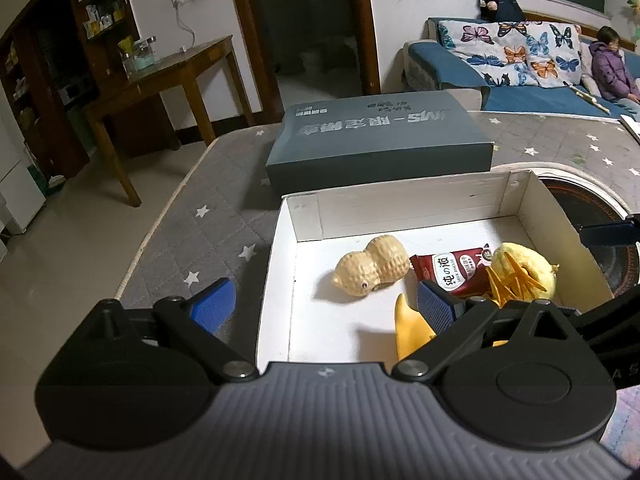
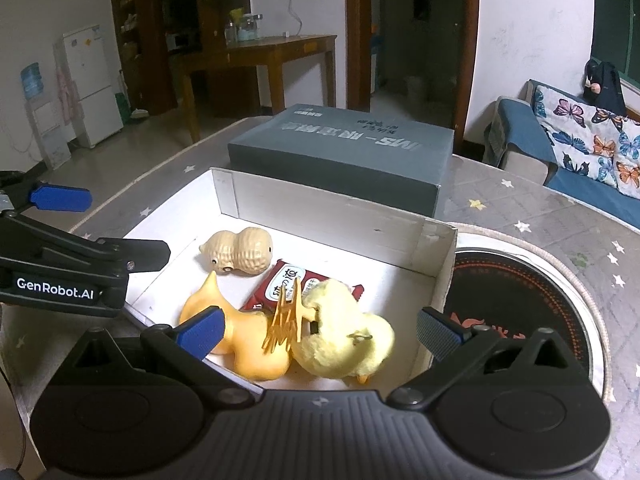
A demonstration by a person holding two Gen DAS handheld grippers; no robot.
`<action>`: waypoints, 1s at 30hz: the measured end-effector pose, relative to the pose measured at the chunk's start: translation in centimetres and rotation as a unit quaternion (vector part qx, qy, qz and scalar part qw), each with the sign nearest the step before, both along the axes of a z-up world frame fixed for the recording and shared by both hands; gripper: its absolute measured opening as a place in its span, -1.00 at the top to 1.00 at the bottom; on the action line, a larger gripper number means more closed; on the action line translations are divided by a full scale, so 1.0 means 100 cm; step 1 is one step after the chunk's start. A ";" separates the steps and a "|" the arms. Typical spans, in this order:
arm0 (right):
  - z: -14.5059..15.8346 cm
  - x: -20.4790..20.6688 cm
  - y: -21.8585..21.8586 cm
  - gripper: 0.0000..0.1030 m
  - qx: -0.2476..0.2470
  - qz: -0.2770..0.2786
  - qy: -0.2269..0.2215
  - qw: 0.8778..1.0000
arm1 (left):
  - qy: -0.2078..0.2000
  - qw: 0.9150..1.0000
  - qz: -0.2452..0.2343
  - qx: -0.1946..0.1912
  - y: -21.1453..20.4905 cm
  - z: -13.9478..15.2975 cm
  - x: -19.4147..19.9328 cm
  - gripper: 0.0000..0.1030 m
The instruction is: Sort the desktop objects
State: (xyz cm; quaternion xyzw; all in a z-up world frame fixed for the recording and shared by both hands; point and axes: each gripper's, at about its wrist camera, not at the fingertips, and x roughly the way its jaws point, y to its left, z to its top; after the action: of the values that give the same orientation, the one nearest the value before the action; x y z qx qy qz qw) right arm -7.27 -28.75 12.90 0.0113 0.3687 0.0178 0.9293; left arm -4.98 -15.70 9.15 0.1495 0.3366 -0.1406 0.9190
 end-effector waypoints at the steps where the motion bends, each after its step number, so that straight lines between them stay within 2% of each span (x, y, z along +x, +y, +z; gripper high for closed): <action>1: -0.001 0.001 0.000 -1.00 0.000 0.000 0.001 1.000 | 0.001 1.000 0.001 0.001 0.000 -0.001 0.001 -0.90; 15: -0.004 0.014 -0.002 -1.00 0.006 -0.004 0.005 1.000 | 0.000 1.000 0.001 0.009 -0.001 -0.001 0.020 -0.96; 24: 0.002 0.035 -0.020 -1.00 0.014 -0.021 0.002 1.000 | 0.009 1.000 0.005 0.003 -0.001 0.005 0.056 -0.96; 30: 0.012 0.062 -0.037 -1.00 0.020 -0.035 -0.007 0.999 | 0.022 1.000 0.009 -0.012 0.000 0.009 0.094 -0.96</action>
State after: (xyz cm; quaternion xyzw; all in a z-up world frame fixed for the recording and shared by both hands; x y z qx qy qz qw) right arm -1.09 -32.43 14.09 0.0425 0.3612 -0.0078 0.9315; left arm 4.42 -15.74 10.05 0.1329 0.3565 -0.1399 0.9142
